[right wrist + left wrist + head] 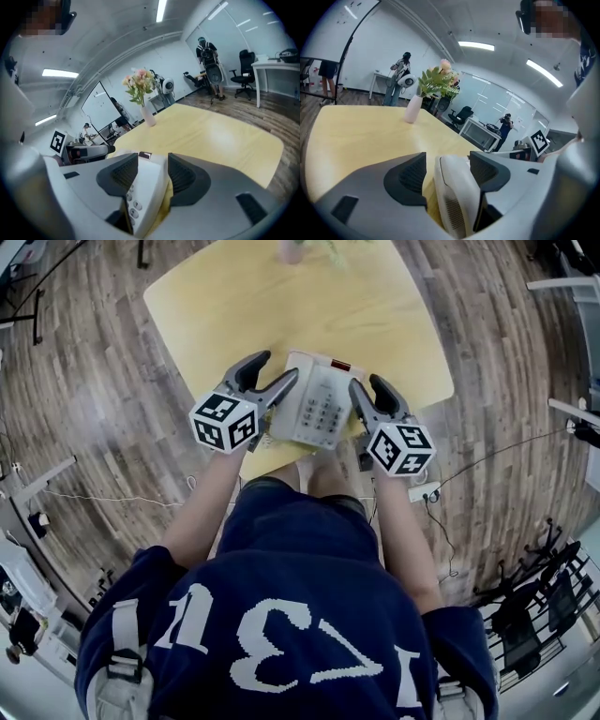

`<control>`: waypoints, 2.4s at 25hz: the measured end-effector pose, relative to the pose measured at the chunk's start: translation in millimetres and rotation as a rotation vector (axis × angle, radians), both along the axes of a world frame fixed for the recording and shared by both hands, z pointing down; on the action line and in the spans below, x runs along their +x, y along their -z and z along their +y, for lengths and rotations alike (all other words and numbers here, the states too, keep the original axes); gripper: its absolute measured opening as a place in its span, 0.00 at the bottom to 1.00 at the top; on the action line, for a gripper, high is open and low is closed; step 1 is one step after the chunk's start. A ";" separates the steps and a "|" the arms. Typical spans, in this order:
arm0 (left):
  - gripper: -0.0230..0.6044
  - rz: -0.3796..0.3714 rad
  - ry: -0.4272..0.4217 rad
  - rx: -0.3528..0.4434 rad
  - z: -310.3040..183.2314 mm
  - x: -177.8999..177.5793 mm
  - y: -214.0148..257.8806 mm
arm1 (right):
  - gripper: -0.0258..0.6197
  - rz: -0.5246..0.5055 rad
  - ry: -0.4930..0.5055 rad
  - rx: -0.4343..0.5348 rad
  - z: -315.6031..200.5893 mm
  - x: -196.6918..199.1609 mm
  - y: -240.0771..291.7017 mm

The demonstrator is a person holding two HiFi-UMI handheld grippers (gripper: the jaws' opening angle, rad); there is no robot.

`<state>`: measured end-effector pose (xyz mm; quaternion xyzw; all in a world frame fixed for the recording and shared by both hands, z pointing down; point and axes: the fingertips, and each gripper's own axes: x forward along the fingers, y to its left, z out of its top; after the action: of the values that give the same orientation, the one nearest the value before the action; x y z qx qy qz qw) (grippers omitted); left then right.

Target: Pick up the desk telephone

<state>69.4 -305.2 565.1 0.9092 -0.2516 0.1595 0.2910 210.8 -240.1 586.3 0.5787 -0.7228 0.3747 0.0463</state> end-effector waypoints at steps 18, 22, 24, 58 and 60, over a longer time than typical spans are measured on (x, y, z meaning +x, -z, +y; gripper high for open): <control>0.54 0.143 -0.109 -0.375 22.9 20.7 -43.4 | 0.40 -0.333 0.007 -0.183 19.5 -20.5 -54.0; 0.51 0.099 -0.126 -0.294 24.3 21.4 -23.2 | 0.39 -0.302 0.031 -0.122 15.2 -18.2 -34.6; 0.50 0.088 -0.132 -0.222 21.7 22.3 -4.7 | 0.38 -0.261 0.056 -0.063 6.5 -14.9 -15.6; 0.49 0.326 0.003 0.440 -12.6 10.2 297.6 | 0.37 -0.069 0.227 0.553 -61.8 -10.1 292.0; 0.49 0.327 0.004 0.450 -11.9 4.4 300.6 | 0.37 -0.072 0.228 0.556 -61.6 -15.9 294.5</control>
<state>73.9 -317.1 264.5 0.9640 -0.2324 -0.0498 0.1189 195.0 -301.6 291.8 0.4707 -0.8592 0.1751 -0.0979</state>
